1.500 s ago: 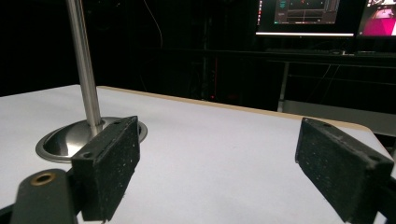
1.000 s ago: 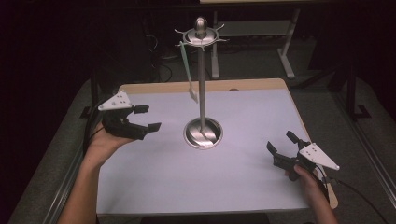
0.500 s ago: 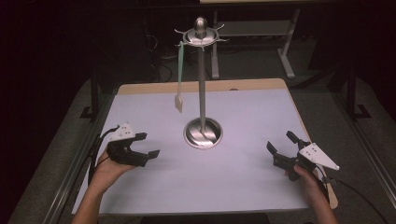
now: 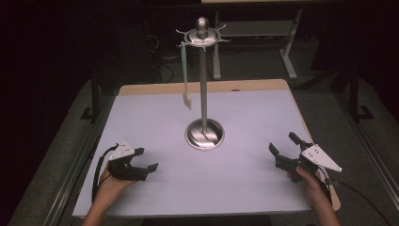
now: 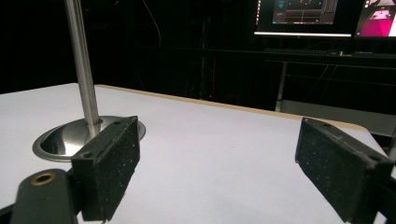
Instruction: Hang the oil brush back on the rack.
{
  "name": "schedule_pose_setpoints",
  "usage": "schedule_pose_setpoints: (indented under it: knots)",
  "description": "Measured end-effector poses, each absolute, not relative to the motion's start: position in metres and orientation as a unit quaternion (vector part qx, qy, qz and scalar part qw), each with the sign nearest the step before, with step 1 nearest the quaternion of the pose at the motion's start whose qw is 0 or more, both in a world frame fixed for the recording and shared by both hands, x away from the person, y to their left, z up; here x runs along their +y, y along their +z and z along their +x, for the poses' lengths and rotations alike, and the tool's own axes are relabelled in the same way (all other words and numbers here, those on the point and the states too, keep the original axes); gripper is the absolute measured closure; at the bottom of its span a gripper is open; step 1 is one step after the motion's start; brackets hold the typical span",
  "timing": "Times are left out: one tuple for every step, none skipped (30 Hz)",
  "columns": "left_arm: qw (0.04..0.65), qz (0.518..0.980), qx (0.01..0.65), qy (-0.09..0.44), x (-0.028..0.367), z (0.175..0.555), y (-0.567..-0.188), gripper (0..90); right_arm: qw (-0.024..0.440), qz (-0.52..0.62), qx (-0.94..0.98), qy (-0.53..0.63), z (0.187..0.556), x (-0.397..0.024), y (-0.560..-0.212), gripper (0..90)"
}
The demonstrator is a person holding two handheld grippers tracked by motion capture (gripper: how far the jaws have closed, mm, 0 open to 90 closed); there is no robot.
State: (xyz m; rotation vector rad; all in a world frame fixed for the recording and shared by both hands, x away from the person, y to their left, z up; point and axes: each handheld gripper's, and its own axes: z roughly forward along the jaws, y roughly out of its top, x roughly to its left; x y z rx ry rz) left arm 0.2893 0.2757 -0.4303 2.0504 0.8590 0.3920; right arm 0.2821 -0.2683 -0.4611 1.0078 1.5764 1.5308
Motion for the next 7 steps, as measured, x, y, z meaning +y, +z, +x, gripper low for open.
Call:
schedule_pose_setpoints:
  knots:
    - [0.428,0.821,0.344,0.157,0.2757,0.2893,-0.4303,14.8,0.354,0.39,0.61,0.592,0.2821,-0.2683,-0.4611,13.3]
    - [0.419,0.826,0.34,0.16,0.2755,0.2897,-0.4322,14.8,0.354,0.39,0.61,0.592,0.282,-0.2682,-0.4612,13.3]
    - [0.419,0.826,0.34,0.16,0.2755,0.2897,-0.4322,14.8,0.355,0.39,0.61,0.592,0.282,-0.2681,-0.4612,13.3]
    - [0.42,0.826,0.34,0.158,0.2756,0.2899,-0.4323,14.8,0.355,0.39,0.609,0.592,0.2819,-0.2681,-0.4612,13.3]
    - [0.421,0.825,0.342,0.158,0.2756,0.2897,-0.4325,14.8,0.355,0.39,0.609,0.592,0.2819,-0.2681,-0.4612,13.3]
    - [0.422,0.824,0.342,0.159,0.2758,0.2897,-0.4324,14.8,0.355,0.39,0.609,0.592,0.2819,-0.2681,-0.4612,13.3]
    - [0.424,0.823,0.343,0.159,0.2758,0.2896,-0.4327,14.8,0.355,0.39,0.609,0.592,0.2819,-0.2681,-0.4612,13.3]
